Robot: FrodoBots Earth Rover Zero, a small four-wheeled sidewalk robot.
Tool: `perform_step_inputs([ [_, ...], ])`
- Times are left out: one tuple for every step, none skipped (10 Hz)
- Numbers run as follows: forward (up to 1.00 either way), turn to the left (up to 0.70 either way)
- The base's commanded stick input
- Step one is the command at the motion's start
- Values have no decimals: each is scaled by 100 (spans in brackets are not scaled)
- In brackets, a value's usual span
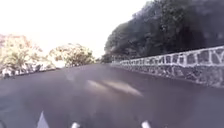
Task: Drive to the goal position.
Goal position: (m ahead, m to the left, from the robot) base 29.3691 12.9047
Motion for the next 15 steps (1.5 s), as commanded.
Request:
perform_step_inputs([
  [85,-13],
  [85,-25],
  [85,0],
  [85,0],
  [85,0],
  [85,0],
  [85,0],
  [85,0],
  [85,0],
  [85,0],
  [85,0],
  [85,0],
  [85,0],
  [85,0],
  [85,0],
])
